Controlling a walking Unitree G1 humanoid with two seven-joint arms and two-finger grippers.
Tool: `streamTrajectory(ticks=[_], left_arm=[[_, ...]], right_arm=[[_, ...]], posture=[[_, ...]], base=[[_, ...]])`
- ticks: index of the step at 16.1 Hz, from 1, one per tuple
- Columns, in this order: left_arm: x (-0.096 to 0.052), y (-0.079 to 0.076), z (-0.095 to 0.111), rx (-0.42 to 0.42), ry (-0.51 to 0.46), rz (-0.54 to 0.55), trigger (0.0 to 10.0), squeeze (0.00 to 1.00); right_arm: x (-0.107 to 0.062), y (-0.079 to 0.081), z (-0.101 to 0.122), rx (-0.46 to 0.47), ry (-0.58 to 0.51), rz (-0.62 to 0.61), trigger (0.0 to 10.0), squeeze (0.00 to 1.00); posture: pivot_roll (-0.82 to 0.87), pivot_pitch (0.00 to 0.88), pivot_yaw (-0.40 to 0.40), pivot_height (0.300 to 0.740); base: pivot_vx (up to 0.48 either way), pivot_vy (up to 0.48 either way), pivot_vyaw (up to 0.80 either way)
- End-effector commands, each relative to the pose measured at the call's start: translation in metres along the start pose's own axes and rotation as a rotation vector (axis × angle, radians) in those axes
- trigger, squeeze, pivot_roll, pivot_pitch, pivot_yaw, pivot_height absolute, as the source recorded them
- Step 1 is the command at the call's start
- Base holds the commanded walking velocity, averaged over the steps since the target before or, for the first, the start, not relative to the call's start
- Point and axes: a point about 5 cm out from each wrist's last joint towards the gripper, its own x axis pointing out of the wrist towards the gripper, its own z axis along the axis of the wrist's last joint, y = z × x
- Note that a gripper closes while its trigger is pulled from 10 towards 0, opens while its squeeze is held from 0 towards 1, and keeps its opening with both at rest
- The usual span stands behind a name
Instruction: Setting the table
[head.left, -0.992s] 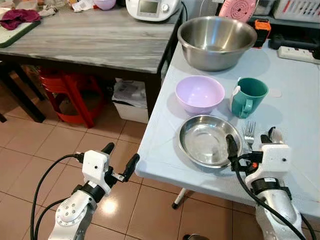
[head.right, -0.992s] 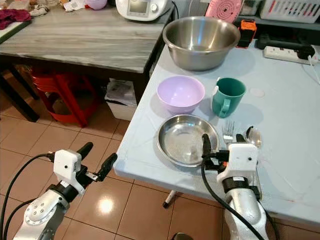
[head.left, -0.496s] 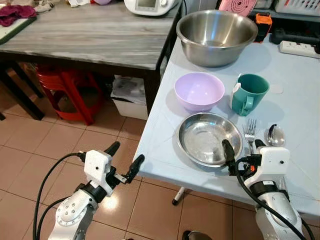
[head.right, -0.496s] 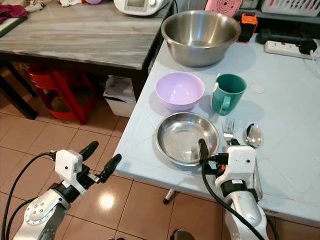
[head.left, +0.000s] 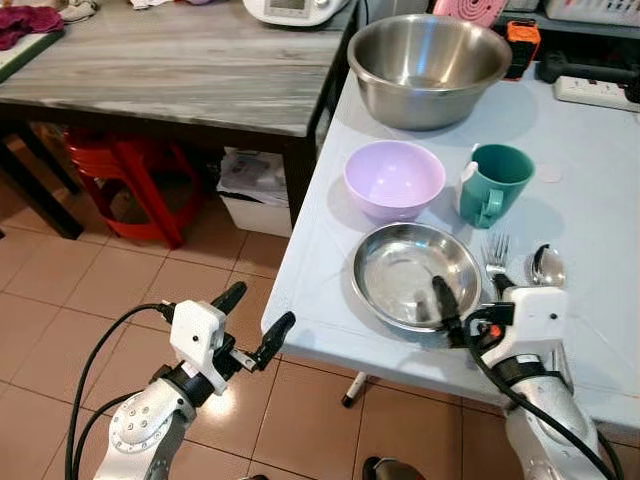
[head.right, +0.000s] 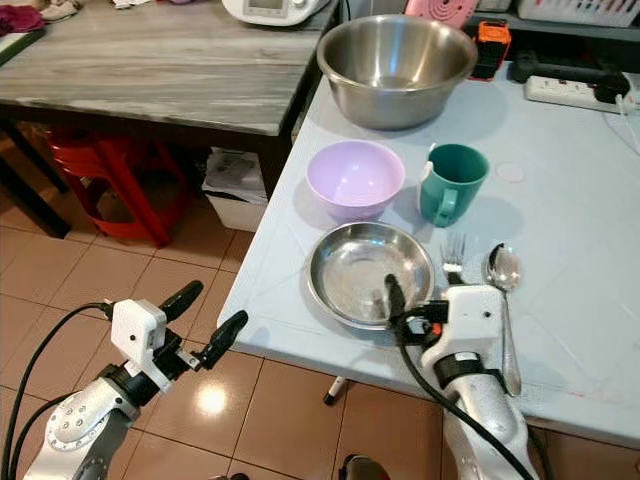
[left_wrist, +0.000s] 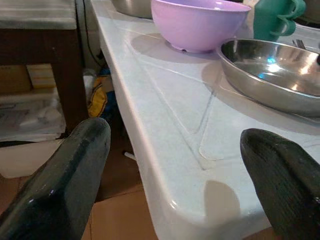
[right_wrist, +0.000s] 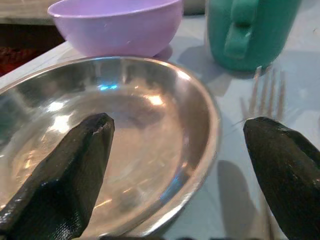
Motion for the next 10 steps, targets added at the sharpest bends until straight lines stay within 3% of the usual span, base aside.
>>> streamTrajectory(ticks=[1,5,6,8,10], left_arm=[[-0.003,-0.001,0.003,0.021,-0.004,-0.024,10.0,0.00],[-0.004,-0.002,0.004,0.037,-0.005,-0.045,10.0,0.00],[-0.004,-0.002,0.005,0.040,-0.003,-0.052,10.0,0.00],[-0.004,-0.002,0.005,0.043,-0.003,-0.057,10.0,0.00],[-0.004,-0.003,0.005,0.046,-0.002,-0.062,10.0,0.00]], right_arm=[[0.001,0.003,-0.004,0.029,0.024,0.025,10.0,0.00],[0.002,0.006,-0.008,0.089,0.060,0.051,10.0,0.00],[0.000,0.011,-0.013,0.144,0.083,0.080,9.3,0.00],[-0.002,0.013,-0.016,0.186,0.099,0.085,0.0,0.00],[-0.001,0.011,-0.019,0.217,0.119,0.075,0.0,0.00]], posture=[[-0.13,0.200,0.043,0.740],[-0.13,0.201,0.043,0.740],[-0.13,0.201,0.044,0.740],[-0.13,0.202,0.045,0.740],[-0.13,0.202,0.048,0.740]], base=[[0.000,0.000,0.00],[0.000,0.000,0.00],[0.000,0.000,0.00],[0.000,0.000,0.00],[0.000,0.000,0.00]])
